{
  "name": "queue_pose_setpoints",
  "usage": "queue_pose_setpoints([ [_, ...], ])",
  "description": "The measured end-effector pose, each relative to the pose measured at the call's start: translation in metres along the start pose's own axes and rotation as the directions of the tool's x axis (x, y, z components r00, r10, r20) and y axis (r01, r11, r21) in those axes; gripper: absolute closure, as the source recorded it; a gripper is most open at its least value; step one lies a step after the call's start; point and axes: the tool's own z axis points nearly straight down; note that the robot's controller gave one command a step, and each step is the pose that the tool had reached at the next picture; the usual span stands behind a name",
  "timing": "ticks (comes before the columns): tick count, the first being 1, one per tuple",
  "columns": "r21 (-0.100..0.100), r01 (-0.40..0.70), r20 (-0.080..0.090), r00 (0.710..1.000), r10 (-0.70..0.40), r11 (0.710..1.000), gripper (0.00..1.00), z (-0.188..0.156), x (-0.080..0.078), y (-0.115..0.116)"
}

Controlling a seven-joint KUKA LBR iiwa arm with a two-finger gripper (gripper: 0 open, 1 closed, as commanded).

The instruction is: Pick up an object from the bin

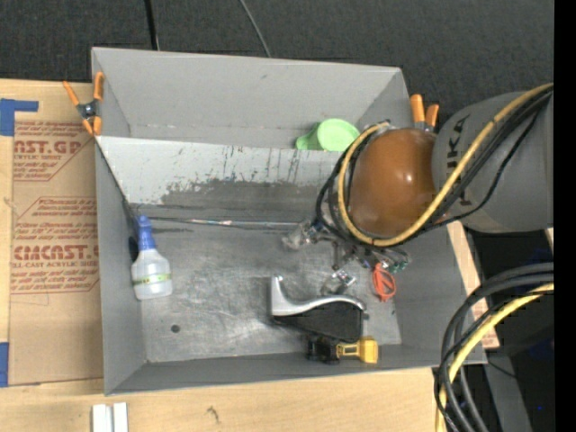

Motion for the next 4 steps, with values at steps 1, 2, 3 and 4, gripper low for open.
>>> queue_pose_setpoints([
  [1,0.000,-0.002,0.001,1.000,0.002,1.000,0.00,0.001,0.001,0.000],
  [2,-0.001,0.039,0.001,0.999,-0.039,0.999,0.00,0.002,0.003,-0.001],
  [3,-0.034,0.138,-0.043,0.989,-0.140,0.990,0.00,0.016,0.024,0.003],
  [4,-0.057,0.471,-0.024,0.881,-0.473,0.880,0.00,0.024,0.025,0.006],
])
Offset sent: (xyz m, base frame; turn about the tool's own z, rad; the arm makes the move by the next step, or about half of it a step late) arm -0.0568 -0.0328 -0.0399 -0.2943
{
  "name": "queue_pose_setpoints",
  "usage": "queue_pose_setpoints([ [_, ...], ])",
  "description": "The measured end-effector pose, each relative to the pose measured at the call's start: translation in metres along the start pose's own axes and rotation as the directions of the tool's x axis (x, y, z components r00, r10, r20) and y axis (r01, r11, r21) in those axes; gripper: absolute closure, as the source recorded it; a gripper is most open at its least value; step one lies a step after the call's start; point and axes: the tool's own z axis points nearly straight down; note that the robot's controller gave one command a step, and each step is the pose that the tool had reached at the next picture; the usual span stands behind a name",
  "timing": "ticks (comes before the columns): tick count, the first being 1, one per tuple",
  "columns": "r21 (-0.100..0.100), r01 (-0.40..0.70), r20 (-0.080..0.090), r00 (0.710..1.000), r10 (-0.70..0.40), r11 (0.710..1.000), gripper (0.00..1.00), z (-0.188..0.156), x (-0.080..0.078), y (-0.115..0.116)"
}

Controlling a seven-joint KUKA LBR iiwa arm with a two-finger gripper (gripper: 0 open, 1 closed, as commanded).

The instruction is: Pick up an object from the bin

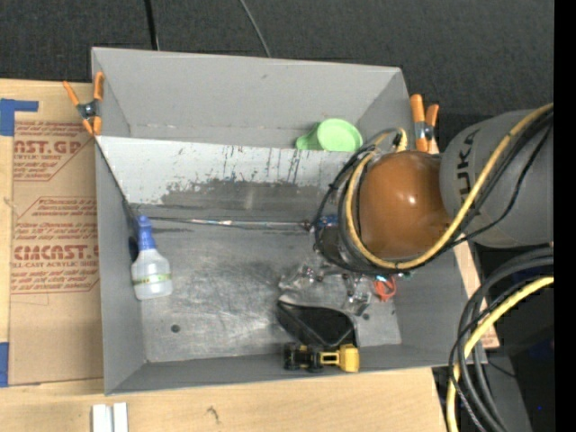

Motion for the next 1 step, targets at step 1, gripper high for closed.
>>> queue_pose_setpoints([
  [1,0.000,0.318,0.007,0.948,-0.318,0.948,0.00,0.0032,-0.0044,-0.0008],
])
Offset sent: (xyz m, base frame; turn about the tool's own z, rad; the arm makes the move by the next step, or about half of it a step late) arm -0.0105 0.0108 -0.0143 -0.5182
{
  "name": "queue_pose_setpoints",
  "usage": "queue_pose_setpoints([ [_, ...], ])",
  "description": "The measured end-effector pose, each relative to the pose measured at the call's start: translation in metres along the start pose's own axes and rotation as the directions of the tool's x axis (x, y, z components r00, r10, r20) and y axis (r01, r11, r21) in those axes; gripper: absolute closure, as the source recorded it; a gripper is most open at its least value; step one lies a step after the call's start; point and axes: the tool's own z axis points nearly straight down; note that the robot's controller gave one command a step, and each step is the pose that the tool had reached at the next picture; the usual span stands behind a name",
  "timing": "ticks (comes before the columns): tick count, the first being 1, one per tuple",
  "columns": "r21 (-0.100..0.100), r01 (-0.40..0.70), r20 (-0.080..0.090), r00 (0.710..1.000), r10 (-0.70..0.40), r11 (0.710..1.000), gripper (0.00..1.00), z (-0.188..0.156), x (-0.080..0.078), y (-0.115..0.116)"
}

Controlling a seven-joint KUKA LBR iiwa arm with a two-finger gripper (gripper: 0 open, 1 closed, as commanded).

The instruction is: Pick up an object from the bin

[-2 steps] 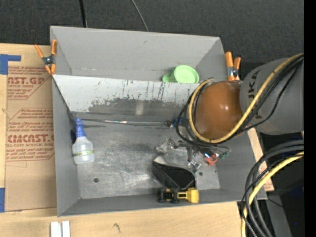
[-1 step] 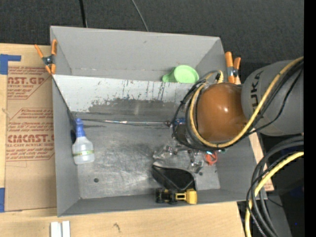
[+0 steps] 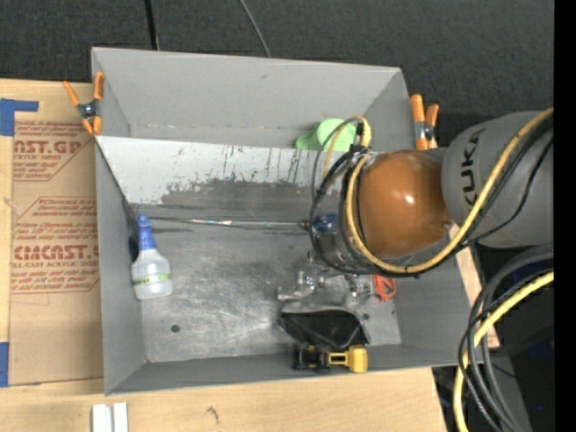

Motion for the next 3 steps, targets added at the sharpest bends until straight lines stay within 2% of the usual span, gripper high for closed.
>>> queue_pose_setpoints([
  [1,-0.012,0.178,-0.005,0.984,-0.178,0.984,0.00,0.003,-0.007,0.006],
  [2,-0.023,0.386,-0.003,0.923,-0.386,0.922,0.00,0.007,-0.016,0.010],
  [3,-0.042,0.789,0.010,0.614,-0.789,0.613,1.00,0.007,-0.031,0.015],
])
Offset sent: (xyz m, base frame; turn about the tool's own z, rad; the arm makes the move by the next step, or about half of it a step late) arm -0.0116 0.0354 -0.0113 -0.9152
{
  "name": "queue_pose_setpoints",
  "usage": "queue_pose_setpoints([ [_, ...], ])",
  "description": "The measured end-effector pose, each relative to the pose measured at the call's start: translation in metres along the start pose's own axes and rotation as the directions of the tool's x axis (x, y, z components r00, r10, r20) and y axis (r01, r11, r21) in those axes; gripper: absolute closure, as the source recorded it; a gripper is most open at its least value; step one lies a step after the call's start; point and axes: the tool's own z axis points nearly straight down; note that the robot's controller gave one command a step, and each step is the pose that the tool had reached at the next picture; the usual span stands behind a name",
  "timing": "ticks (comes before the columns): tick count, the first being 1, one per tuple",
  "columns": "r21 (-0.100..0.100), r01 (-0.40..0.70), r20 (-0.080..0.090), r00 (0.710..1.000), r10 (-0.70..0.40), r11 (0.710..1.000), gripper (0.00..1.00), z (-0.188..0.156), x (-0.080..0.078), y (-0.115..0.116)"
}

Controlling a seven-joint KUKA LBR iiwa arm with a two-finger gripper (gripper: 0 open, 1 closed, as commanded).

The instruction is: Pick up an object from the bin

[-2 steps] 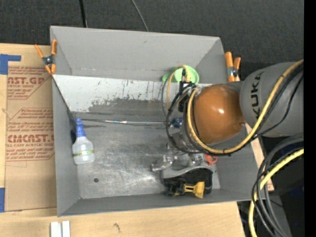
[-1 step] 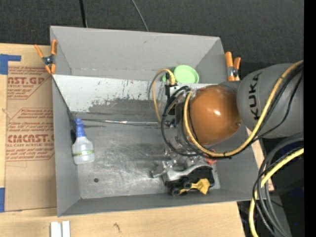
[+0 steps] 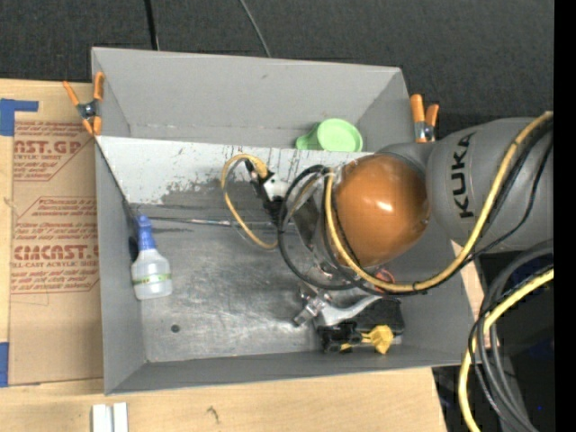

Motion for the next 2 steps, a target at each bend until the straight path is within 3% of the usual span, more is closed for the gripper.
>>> queue_pose_setpoints([
  [1,0.000,0.000,0.000,1.000,0.000,1.000,1.00,0.000,0.000,0.000],
  [2,-0.007,-0.003,0.017,1.000,0.003,1.000,1.00,-0.041,-0.010,0.000],
])
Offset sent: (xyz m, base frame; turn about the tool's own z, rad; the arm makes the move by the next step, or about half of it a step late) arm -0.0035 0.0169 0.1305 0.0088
